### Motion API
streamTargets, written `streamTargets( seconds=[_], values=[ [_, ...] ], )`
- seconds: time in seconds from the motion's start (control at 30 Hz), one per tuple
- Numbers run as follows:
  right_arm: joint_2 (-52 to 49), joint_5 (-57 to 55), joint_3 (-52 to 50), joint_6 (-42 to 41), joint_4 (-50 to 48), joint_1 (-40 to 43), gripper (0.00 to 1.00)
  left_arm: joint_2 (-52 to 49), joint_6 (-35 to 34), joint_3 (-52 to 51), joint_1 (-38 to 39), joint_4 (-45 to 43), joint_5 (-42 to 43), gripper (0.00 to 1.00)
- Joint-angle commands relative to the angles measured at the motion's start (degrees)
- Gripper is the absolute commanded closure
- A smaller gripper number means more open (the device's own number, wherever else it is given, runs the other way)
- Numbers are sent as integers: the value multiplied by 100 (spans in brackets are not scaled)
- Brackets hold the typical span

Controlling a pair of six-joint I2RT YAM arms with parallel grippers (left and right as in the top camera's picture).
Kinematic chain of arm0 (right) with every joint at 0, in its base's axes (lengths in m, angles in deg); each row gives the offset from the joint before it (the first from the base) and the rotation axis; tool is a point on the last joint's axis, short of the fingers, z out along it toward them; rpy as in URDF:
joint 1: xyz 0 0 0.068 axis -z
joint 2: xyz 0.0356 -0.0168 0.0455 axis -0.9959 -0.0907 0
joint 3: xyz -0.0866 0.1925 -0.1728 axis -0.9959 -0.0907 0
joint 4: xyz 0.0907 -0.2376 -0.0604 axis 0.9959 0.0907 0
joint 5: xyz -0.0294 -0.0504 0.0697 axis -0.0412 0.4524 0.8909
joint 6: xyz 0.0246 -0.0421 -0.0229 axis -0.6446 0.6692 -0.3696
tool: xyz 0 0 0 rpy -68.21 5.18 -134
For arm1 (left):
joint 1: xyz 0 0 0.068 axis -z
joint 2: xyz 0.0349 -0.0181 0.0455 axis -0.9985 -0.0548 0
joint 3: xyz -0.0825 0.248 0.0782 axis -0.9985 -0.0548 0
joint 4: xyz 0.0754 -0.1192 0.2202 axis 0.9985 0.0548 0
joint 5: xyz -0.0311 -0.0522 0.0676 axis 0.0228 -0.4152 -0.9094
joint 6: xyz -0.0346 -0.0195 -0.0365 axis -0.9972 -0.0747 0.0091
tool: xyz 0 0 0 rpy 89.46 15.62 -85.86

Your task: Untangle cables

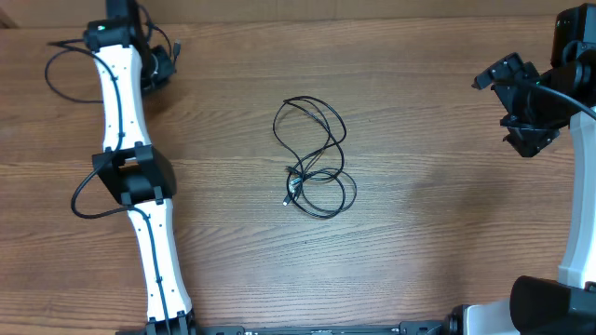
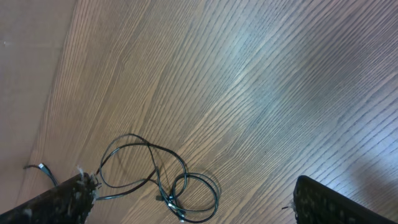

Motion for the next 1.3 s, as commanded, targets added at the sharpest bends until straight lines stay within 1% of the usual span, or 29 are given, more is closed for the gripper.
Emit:
streamTargets(
  seconds=[0.0, 0.13, 0.4, 0.57, 0.63, 0.67, 0.77, 0.83, 0.87, 0.9, 1.0, 1.07, 1.13, 1.17, 1.2, 1.23, 1.27],
  values=[
    [24, -55, 39, 46, -15, -9, 0, 83, -35, -348, 109, -9, -1113, 96],
    [24, -55, 39, 46, -15, -9, 0, 83, -26, -841, 90, -195, -1425, 96],
    [24, -55, 39, 46, -15, -9, 0, 83, -33, -1567, -243, -564, -1532, 96],
    [24, -55, 39, 46, -15, -9, 0, 83, -31, -1810, -501, -1097, -1456, 96],
    [24, -55, 39, 46, -15, -9, 0, 83, 66, -1996, -573, -1469, -1263, 96],
    [24, -55, 39, 46, -15, -9, 0, 83, 334, -2201, -581, -1812, -1058, 96],
    [24, -55, 39, 46, -15, -9, 0, 83, 732, -2638, -581, -2385, -855, 95],
    [24, -55, 39, 46, -15, -9, 0, 83, 835, -2988, -581, -2756, -894, 93],
    [24, -55, 39, 46, -15, -9, 0, 83, 907, -3158, -584, -2938, -938, 90],
    [24, -55, 39, 46, -15, -9, 0, 83, 940, -3213, -597, -3001, -1023, 89],
    [24, -55, 39, 46, -15, -9, 0, 105, 933, -3193, -647, -3064, -1504, 91],
    [24, -55, 39, 46, -15, -9, 0, 127, 935, -3067, -680, -3012, -1720, 90],
    [24, -55, 39, 46, -15, -9, 0, 146, 933, -2785, -726, -2855, -1834, 85],
    [24, -55, 39, 46, -15, -9, 0, 184, 776, -2439, -761, -2608, -1727, 76],
    [24, -55, 39, 46, -15, -9, 0, 225, 549, -2177, -778, -2415, -1541, 73],
    [24, -55, 39, 46, -15, -9, 0, 256, 389, -1996, -787, -2299, -1322, 71],
    [24, -55, 39, 46, -15, -9, 0, 348, 107, -1545, -796, -2026, -400, 52]
  ],
)
